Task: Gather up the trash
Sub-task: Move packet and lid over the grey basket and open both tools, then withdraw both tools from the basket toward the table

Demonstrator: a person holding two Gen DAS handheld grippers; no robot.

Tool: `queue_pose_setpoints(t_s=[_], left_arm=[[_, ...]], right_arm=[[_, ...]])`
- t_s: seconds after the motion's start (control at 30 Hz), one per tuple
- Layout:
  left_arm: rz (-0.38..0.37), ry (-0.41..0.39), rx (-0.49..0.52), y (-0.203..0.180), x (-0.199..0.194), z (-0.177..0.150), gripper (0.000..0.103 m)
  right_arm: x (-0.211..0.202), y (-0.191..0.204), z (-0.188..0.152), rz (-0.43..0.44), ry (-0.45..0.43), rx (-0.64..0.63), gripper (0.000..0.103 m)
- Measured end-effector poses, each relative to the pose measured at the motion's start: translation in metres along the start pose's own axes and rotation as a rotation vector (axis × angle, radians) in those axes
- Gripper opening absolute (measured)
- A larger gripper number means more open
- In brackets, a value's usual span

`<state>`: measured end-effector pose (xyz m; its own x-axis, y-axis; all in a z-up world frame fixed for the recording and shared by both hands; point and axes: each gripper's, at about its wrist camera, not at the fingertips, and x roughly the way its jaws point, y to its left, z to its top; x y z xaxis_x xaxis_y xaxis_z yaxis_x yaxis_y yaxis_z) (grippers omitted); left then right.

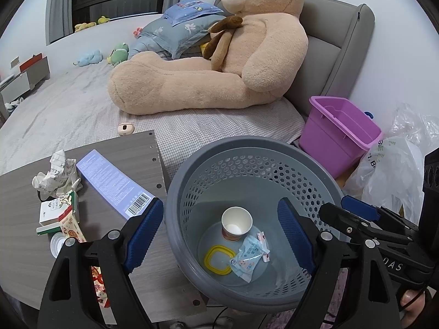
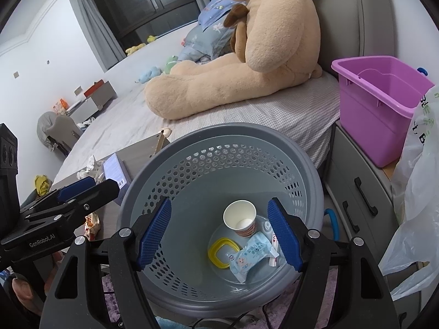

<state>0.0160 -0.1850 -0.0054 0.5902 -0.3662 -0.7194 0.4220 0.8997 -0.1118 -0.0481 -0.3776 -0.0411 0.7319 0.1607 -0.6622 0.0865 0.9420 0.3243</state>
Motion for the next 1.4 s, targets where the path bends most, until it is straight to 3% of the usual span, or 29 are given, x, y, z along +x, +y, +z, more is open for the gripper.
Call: queue_pose_setpoints(t_s=[0.57,1.4], left_arm=[[0.013,-0.045,-0.052,0.021,-0.024,-0.003,0.082],[0.131,-0.112,-0.18,0.092,-0.072,-0.03,0.082]], right_arm=[[-0.006,0.021,0.001,0.01,-0.005,-0.039,0.073],[-0.006,0.101,-0.01,0.106,0.006,-0.171,0.076]])
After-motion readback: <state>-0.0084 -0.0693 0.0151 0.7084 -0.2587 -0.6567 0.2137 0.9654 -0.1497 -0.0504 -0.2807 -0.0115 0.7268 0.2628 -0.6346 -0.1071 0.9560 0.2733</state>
